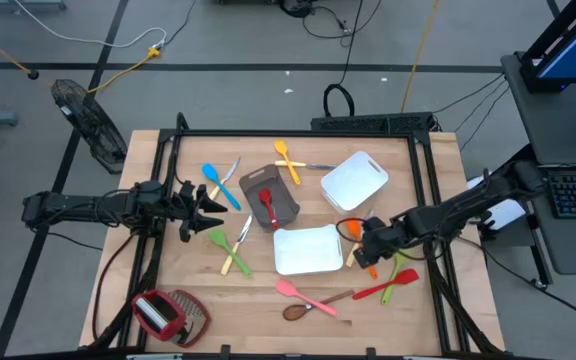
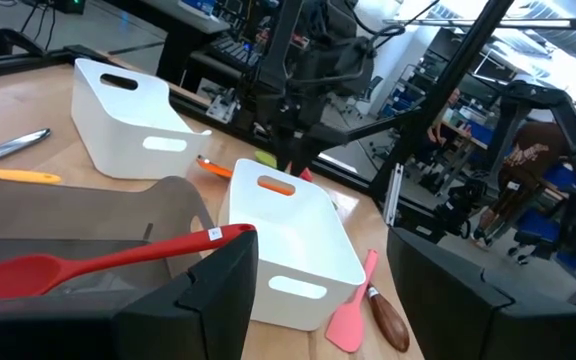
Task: Pick & Place Kitchen Items
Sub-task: Put the orange spatula into the top white bin
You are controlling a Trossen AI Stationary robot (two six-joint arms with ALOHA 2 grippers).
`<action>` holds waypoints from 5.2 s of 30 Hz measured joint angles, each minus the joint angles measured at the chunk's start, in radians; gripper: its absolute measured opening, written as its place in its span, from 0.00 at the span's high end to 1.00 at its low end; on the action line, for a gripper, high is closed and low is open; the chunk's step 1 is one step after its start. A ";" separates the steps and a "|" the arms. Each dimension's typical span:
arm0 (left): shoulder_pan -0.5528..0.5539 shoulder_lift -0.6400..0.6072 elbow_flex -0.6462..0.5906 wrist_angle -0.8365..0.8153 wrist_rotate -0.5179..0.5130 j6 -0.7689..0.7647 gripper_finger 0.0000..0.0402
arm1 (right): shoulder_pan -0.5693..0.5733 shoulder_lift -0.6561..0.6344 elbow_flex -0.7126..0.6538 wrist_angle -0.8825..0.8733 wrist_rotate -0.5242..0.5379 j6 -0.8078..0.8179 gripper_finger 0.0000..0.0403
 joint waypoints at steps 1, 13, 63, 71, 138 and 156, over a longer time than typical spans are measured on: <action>0.000 0.000 0.000 0.000 0.000 0.000 0.43 | 0.000 0.006 0.004 0.001 0.015 0.000 0.60; 0.000 0.000 0.000 0.000 0.001 -0.003 0.43 | -0.009 0.109 0.011 -0.032 0.048 0.005 0.60; 0.000 0.000 0.000 0.000 0.002 0.007 0.43 | -0.011 0.192 0.010 -0.061 0.099 0.051 0.91; 0.000 0.000 0.000 0.000 0.002 0.027 0.43 | -0.011 0.183 0.007 -0.036 0.093 0.100 0.93; 0.000 0.001 0.000 0.000 0.002 0.049 0.43 | -0.010 -0.085 0.037 -0.010 -0.033 0.133 0.50; 0.000 0.001 0.000 -0.007 0.002 0.056 0.43 | -0.007 0.128 0.036 0.045 -0.107 -0.013 0.45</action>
